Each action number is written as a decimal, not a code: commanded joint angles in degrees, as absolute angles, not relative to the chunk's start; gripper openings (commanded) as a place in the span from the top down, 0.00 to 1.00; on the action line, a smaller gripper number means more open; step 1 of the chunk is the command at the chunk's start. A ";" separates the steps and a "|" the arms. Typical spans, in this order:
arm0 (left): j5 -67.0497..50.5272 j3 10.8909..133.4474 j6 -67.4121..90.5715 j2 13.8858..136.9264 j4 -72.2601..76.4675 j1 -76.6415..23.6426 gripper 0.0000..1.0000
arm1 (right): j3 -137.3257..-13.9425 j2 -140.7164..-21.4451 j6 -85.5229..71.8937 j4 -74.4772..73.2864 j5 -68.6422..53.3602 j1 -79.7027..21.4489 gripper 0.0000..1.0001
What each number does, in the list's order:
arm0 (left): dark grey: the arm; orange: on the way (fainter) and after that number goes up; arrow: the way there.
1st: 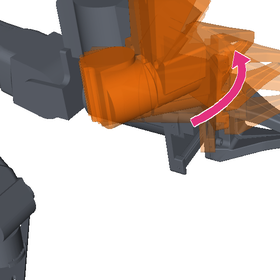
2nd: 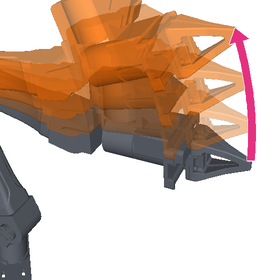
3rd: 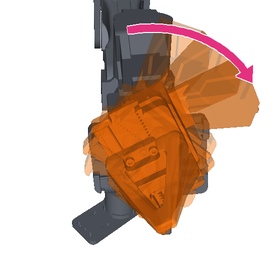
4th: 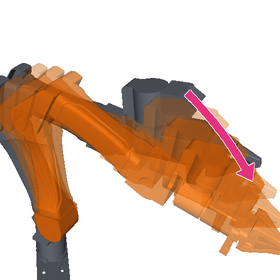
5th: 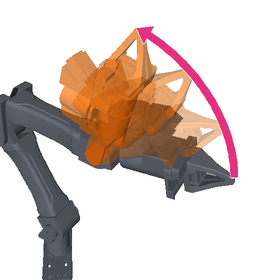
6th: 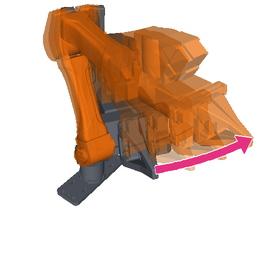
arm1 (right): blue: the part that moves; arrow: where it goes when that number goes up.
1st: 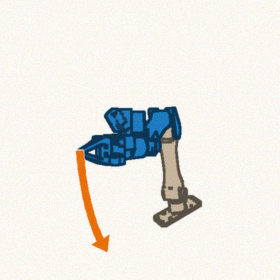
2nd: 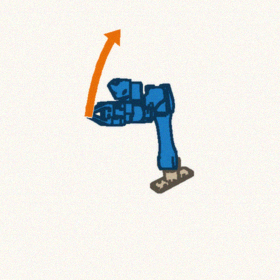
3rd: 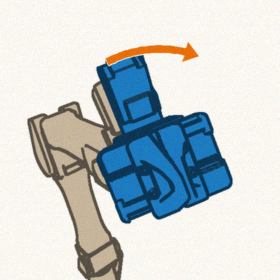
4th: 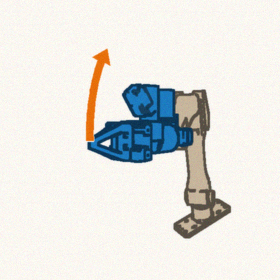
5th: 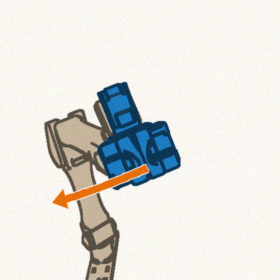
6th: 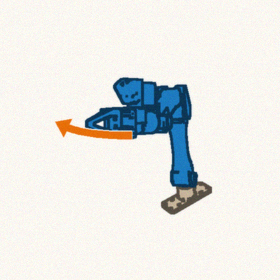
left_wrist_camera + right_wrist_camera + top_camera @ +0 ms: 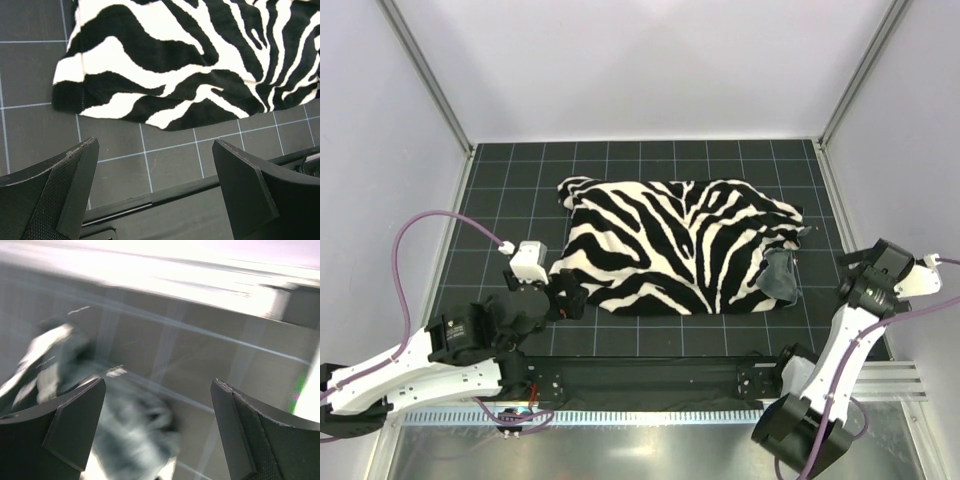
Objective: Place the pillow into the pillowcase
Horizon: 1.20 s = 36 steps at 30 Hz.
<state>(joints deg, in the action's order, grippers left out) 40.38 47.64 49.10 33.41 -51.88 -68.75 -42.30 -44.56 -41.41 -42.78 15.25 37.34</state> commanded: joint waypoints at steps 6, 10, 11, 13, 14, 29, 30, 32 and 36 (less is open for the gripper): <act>42.80 48.16 50.19 34.71 -51.15 -68.55 0.00 | -33.65 -37.78 -30.24 -21.69 -20.14 29.37 0.05; 42.71 47.99 50.27 35.24 -50.63 -68.55 0.00 | -32.71 -44.37 -29.44 -22.07 -15.20 16.83 0.12; 42.80 47.90 50.27 35.16 -50.19 -68.55 0.00 | -30.17 -46.30 -30.49 -20.93 -15.38 15.40 0.13; 42.72 47.73 50.27 34.98 -49.92 -68.55 0.00 | -27.87 -48.59 -31.46 -16.89 -15.21 12.93 0.15; 42.63 47.64 50.27 34.89 -49.75 -68.55 0.00 | -27.08 -50.78 -31.90 -15.83 -14.94 11.01 0.15; 43.16 47.20 50.45 32.34 -51.06 -68.55 0.00 | -37.96 -48.43 -36.83 -33.92 22.05 8.70 0.96; 43.24 47.20 50.45 32.43 -51.06 -68.55 0.00 | -39.27 -48.34 -36.39 -34.19 22.06 8.70 0.96; 43.16 47.11 50.45 32.61 -50.89 -68.55 0.00 | -40.25 -49.30 -36.56 -34.89 20.92 8.70 0.89; 43.16 47.02 50.27 33.66 -50.45 -68.55 0.00 | -40.78 -52.11 -37.09 -35.42 19.69 8.70 0.89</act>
